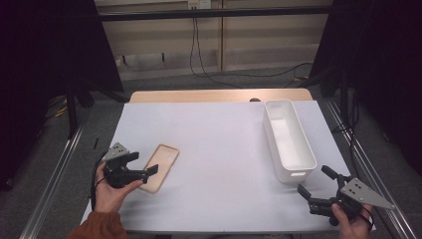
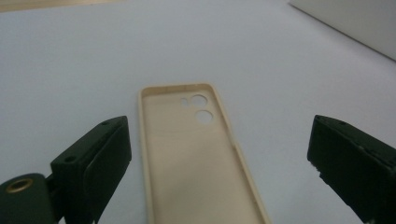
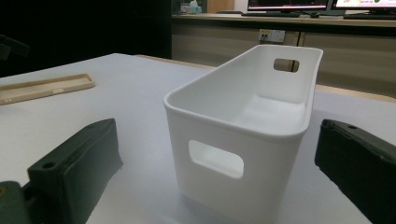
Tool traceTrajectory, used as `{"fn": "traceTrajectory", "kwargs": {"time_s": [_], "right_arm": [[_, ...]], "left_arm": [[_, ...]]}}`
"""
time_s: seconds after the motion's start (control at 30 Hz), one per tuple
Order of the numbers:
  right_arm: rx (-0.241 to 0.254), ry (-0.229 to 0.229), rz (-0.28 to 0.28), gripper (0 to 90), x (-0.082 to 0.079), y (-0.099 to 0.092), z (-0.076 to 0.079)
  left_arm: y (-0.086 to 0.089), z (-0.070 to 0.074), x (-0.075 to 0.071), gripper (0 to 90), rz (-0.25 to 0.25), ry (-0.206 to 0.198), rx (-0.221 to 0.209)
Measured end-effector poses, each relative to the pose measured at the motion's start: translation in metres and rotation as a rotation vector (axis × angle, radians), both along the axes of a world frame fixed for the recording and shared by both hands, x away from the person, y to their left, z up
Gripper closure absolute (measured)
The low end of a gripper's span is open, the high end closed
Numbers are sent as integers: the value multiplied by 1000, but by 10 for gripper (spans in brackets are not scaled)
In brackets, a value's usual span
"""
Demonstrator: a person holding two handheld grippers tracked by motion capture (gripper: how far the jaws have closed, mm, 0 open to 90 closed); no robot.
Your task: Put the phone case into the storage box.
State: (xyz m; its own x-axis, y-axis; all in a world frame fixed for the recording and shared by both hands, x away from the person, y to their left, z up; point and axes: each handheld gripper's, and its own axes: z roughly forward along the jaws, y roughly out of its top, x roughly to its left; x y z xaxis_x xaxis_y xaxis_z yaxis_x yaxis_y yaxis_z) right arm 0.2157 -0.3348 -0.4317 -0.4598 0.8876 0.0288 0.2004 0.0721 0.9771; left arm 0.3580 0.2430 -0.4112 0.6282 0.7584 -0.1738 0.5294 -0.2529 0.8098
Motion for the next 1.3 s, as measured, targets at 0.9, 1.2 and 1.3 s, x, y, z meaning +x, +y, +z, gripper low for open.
{"fn": "traceTrajectory", "kwargs": {"time_s": [0.9,1.2,1.3], "right_arm": [[0,2,2,0,1,0,-1],[-1,4,4,0,1,0,-1],[-1,3,4,0,1,0,-1]], "left_arm": [[-1,-14,43,191,32,149,176],[-2,-20,47,307,23,210,215],[-2,-22,47,346,15,238,229]]}}
